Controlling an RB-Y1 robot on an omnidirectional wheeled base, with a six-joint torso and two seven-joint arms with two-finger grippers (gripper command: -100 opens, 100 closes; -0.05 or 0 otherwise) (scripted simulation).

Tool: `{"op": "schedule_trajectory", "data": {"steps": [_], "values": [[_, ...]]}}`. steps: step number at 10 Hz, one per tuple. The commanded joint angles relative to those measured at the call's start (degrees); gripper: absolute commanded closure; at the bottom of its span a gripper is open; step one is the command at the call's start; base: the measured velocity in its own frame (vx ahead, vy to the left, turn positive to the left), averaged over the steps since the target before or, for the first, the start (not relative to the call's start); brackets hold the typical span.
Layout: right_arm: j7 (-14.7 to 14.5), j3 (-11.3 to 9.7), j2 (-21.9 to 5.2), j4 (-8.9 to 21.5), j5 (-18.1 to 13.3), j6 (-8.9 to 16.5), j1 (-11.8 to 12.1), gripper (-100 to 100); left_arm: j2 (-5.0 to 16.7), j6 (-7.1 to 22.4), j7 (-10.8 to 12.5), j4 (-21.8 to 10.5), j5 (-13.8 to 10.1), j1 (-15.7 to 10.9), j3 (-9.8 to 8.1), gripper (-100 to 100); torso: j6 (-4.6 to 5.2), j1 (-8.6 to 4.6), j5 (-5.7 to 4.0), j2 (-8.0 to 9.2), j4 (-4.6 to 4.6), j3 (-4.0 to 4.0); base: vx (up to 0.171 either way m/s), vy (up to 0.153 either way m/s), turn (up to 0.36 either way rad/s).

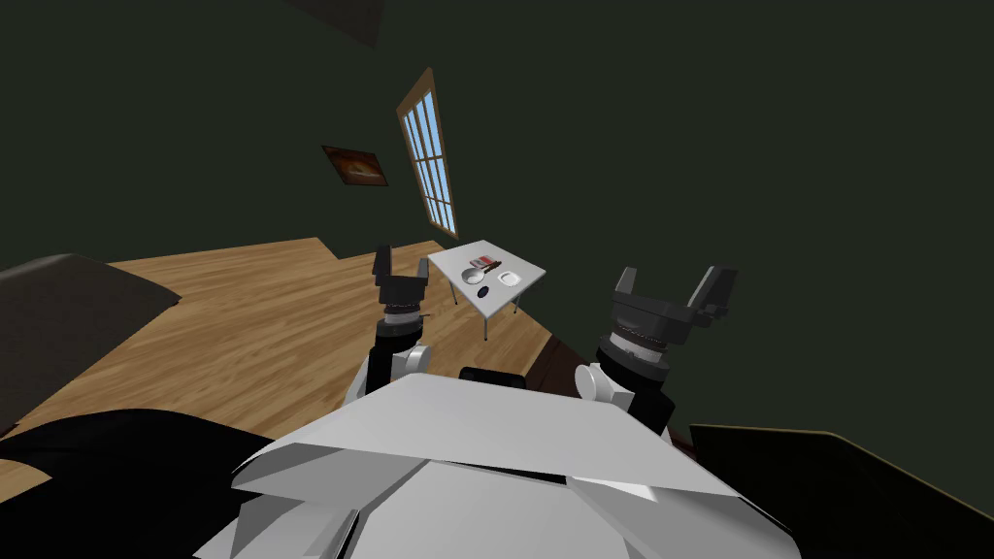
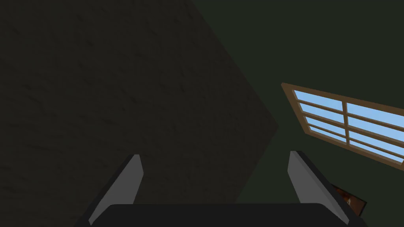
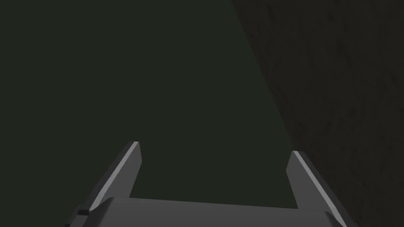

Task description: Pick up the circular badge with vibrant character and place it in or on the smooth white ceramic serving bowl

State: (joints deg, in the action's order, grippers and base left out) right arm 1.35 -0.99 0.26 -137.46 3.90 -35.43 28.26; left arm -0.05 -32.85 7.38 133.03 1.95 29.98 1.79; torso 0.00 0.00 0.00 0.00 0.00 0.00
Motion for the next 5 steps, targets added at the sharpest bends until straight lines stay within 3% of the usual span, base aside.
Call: {"op": "schedule_trajectory", "data": {"steps": [1,5], "values": [[0.0,0.0,0.0,0.0,0.0,0.0,0.0,0,2.2,0.0,-0.6,-0.7,0.3,-0.3,0.12,-100,0.00,0.00,0.00,0.00,0.00,0.00,0.000,0.000,0.000],[0.0,0.0,0.0,0.0,0.0,0.0,0.0,0,7.0,-0.2,-4.0,-4.8,1.7,-2.3,0.84,-100,0.00,0.10,0.02,-0.07,-0.02,-0.04,0.015,0.020,-0.011]]}}
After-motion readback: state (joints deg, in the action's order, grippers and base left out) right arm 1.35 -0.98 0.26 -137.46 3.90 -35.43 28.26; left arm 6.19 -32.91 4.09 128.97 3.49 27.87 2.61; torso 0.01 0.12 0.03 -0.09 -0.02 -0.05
